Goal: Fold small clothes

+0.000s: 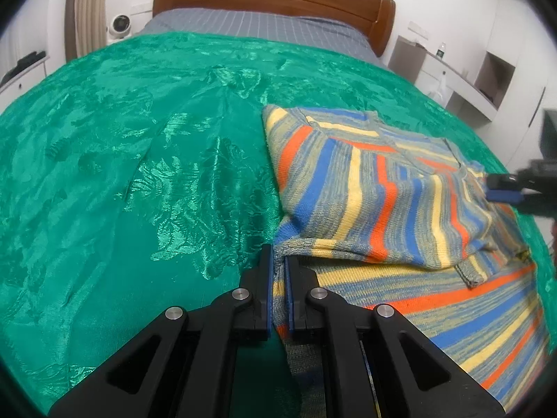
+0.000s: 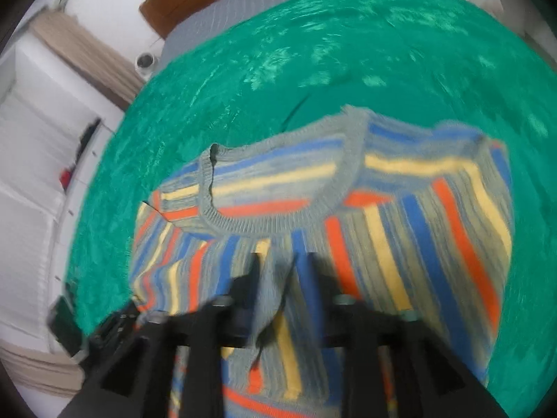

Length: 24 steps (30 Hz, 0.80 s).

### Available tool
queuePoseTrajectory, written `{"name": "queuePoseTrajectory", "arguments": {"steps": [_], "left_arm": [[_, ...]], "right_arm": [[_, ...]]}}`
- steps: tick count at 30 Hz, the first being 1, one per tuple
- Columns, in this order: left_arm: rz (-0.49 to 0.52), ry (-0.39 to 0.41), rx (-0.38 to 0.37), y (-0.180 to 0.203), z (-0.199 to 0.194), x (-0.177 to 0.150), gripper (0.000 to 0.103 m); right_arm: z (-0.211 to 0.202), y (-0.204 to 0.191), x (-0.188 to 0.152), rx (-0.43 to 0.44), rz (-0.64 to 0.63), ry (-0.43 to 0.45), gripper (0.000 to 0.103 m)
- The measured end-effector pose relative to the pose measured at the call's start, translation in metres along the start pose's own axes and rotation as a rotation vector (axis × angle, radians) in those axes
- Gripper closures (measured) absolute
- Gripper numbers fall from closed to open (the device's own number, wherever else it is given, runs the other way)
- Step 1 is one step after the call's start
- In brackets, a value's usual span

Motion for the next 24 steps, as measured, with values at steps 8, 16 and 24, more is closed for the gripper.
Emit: {"name": "queuePoseTrajectory", "arguments": {"steps": [8, 16, 24], "left_arm": [[0.001, 0.001, 0.002, -0.001, 0.001, 0.0, 0.098], [-0.003, 0.002, -0.001, -0.001, 0.003, -0.001, 0.098], [-0.001, -0.013, 0.015, -0.001, 0.003, 0.0, 0.094]], "right_arm": [[0.012, 0.012, -0.054, 0.141, 0.243, -0.192, 0.067], [0.006, 0.011, -0.056, 0.035, 0.203, -0.076, 0.1], [0.012, 0.015, -0.071, -0.118, 0.122, -0.054, 0.1]]}}
Point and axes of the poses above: each gripper's, at about its wrist camera, not at the fingertips, and z roughly the way its jaws point, y to its right, x to its top, the point moved 5 cm from there along z, roughly the way its jaws point, and after that the axes turned 12 degrees about z, right-handed, at the moved point
